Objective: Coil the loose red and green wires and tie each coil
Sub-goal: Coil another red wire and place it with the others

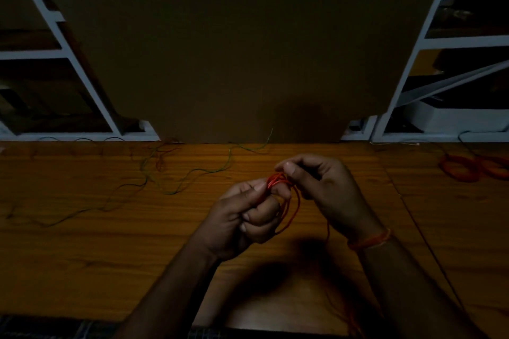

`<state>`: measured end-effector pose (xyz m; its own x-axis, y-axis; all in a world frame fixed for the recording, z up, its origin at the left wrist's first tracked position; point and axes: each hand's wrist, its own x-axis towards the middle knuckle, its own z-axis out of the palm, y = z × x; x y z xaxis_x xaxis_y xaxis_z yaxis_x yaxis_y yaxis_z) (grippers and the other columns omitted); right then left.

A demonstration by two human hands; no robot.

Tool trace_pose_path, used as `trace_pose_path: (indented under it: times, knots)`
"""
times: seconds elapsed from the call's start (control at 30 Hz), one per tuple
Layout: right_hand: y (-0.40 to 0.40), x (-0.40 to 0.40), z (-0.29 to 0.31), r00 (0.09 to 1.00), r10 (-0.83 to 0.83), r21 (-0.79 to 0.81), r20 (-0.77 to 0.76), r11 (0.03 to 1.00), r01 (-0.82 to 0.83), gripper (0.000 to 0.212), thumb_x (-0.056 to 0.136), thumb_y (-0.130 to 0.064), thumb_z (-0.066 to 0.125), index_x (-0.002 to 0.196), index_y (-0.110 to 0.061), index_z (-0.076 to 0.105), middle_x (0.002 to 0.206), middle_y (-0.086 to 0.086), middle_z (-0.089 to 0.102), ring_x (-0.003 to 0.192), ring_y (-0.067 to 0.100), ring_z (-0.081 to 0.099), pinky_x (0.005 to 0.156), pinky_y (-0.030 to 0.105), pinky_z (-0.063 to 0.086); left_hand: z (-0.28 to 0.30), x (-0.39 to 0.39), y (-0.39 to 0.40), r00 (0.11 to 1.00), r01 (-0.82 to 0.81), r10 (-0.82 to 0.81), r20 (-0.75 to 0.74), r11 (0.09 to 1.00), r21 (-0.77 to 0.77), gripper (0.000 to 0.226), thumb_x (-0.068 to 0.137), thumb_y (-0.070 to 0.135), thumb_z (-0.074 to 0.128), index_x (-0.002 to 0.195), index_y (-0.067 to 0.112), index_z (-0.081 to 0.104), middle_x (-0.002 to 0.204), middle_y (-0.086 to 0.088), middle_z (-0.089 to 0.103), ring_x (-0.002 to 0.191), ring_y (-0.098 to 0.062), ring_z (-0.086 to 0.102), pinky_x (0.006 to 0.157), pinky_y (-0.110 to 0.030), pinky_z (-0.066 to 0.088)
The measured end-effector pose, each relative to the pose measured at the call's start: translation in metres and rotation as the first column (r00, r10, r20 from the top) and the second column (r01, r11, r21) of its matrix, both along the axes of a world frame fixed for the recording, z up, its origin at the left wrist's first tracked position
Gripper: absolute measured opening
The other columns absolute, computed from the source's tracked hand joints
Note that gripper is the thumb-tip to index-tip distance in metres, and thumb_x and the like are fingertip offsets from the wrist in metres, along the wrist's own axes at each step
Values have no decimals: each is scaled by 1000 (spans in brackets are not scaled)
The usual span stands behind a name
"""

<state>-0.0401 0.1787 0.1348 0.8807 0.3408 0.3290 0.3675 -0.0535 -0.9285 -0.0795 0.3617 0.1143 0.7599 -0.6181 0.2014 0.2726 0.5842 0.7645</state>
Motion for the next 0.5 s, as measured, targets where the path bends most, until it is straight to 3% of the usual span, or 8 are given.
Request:
trace_pose_path:
  times: [0.07, 0.13, 0.2, 0.27, 0.4, 0.5]
  knots:
    - [3, -6, -8, 1000, -8, -57, -3, 998, 8, 36, 106, -29, 49, 93, -5, 72, 63, -14, 58, 61, -2, 53, 60, 16, 39, 3, -1, -1, 999, 29, -32, -34, 998, -63, 34, 108, 19, 35, 127, -5, 51, 59, 7, 24, 42, -4, 15, 43, -22, 14]
    - [8, -12, -13, 997, -41, -42, -64, 998, 38, 49, 107, -44, 37, 89, -16, 73, 68, -12, 64, 67, 0, 58, 64, 19, 41, 6, -3, -4, 999, 22, -26, -39, 995, -101, 33, 109, 18, 37, 131, -3, 49, 59, 8, 21, 44, -3, 15, 44, -22, 13]
    - [12, -18, -18, 992, -51, 39, -115, 998, 55, 52, 106, -49, 29, 96, -24, 74, 83, -11, 71, 81, 6, 65, 69, 21, 46, 9, -3, -7, 999, -33, 31, -18, 995, -98, 35, 109, 18, 36, 133, 2, 54, 60, 8, 20, 45, -2, 16, 47, -22, 15]
    - [14, -22, -25, 993, -26, 92, -118, 995, 37, 47, 104, -50, 30, 104, -26, 71, 94, -2, 71, 88, 17, 67, 71, 32, 51, 9, -2, -10, 996, -77, 72, -45, 991, -106, 38, 109, 18, 36, 140, 0, 51, 63, 8, 26, 48, -1, 22, 50, -22, 19]
    - [17, -22, -36, 997, -38, 26, -65, 999, 40, 42, 100, -51, 39, 100, -16, 62, 74, -7, 57, 63, 6, 52, 59, 24, 38, 3, -2, -11, 985, -121, 101, -137, 983, -142, 49, 110, 19, 26, 151, -7, 31, 66, 7, 32, 51, -2, 30, 52, -21, 24]
    - [17, -22, -40, 997, -83, -9, 0, 997, 83, 48, 101, -52, 36, 94, -11, 60, 69, -4, 54, 59, 10, 49, 56, 30, 36, -1, -2, -12, 978, -151, 125, -168, 977, -152, 50, 110, 21, 21, 150, -7, 33, 67, 7, 34, 52, -2, 30, 53, -21, 24]
